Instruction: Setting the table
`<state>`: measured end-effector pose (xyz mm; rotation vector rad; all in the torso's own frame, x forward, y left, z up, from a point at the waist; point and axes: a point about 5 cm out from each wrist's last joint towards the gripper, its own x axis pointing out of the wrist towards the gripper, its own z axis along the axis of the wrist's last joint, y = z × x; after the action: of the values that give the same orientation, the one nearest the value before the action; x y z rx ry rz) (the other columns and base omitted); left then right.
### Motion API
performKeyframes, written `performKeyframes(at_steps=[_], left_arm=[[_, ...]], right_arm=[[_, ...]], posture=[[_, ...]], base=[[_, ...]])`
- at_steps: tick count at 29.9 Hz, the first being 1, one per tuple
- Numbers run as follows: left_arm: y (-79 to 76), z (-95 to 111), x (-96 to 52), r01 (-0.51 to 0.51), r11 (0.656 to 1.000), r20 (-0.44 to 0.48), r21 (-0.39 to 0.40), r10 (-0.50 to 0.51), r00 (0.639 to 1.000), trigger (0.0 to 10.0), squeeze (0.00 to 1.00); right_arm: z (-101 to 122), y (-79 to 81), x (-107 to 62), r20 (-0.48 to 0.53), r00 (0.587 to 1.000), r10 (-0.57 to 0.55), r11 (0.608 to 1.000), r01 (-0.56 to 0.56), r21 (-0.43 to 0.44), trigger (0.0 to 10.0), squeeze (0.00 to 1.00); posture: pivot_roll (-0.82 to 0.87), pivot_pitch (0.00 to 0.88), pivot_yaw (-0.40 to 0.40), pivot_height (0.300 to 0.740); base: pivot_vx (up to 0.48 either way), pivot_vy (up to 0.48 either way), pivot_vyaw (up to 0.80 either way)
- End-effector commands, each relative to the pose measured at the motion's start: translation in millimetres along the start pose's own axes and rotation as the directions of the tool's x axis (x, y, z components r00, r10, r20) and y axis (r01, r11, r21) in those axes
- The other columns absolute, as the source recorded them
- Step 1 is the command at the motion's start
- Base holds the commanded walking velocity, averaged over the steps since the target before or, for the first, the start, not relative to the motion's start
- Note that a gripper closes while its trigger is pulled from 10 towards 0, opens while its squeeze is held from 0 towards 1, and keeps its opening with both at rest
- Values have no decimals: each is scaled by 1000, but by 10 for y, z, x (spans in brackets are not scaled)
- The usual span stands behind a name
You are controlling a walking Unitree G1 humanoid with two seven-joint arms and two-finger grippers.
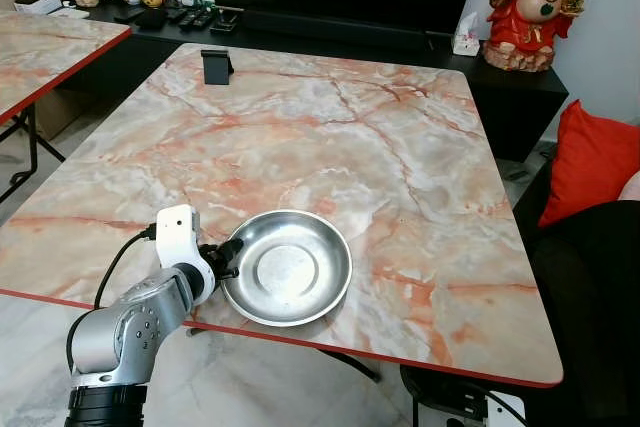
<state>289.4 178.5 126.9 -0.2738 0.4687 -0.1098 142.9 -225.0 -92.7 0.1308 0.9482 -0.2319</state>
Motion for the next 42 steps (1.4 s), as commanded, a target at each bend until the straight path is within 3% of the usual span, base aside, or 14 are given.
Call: performKeyframes(at_steps=[1,3,4,5,6,11,15,17,19,21,24,27,33,42], left_arm=[[-8,67,-13,-18,998,39,54,16,999,10000,1000],[-9,160,-30,-39,994,94,104,30,995,10000,1000],[-18,192,-36,-38,993,114,108,25,993,10000,549],[-24,211,-39,-35,993,126,109,21,992,10000,549],[-34,243,-46,-30,994,144,108,14,989,10000,0],[-85,357,-79,6,997,244,80,-25,970,10000,0],[-151,394,-106,35,991,329,127,-75,941,10000,0],[-165,378,-113,-16,963,362,270,-86,928,10000,0],[-210,348,-108,-36,930,383,365,-115,917,10000,0],[-261,306,-97,-50,904,405,424,-140,904,10000,0],[-257,288,-89,-62,902,412,427,-133,902,10000,0],[-288,280,-85,-112,861,445,497,-141,884,10000,0],[-287,310,-61,-177,872,532,456,-108,840,10000,0],[-322,268,-25,-189,882,559,431,-96,824,10000,0]], right_arm=[[19,-23,2,2,1000,-3,1000,3,-4,10000,0],[21,-24,2,2,1000,-3,1000,3,-4,10000,0],[22,-25,2,2,1000,-3,1000,3,-4,10000,0],[22,-26,2,2,1000,-3,1000,3,-5,10000,0],[22,-26,2,2,1000,-3,1000,3,-5,10000,0],[24,-22,3,2,1000,2,1000,-2,-7,10000,0],[24,-26,3,3,1000,-4,1000,4,-4,10000,0],[24,-27,2,4,1000,-6,1000,6,-3,10000,0],[27,-30,2,8,1000,-11,1000,11,1,10000,0],[32,-32,1,17,1000,-17,1000,17,11,10000,0],[31,-31,1,18,1000,-19,1000,18,13,10000,0],[27,-36,-1,20,1000,-25,1000,24,18,10000,0],[10,-24,-4,21,999,-37,999,36,41,10000,0],[-9,-1,-6,21,999,-43,998,42,57,10000,0]], posture=[[112,0,-65,740],[114,0,-67,740],[116,0,-69,740],[116,0,-69,740],[116,0,-69,740],[118,0,-70,740],[117,0,-71,740],[113,0,-71,740],[113,0,-71,740],[114,0,-71,740],[110,0,-70,740],[106,0,-67,740],[96,0,-53,740],[85,0,-41,740]], base=[[0,0,0],[0,0,0],[0,0,0],[0,0,0],[0,0,0],[0,0,0],[0,0,0],[0,0,0],[0,0,0],[0,0,0],[0,0,0],[0,0,0],[0,0,0],[0,0,0]])
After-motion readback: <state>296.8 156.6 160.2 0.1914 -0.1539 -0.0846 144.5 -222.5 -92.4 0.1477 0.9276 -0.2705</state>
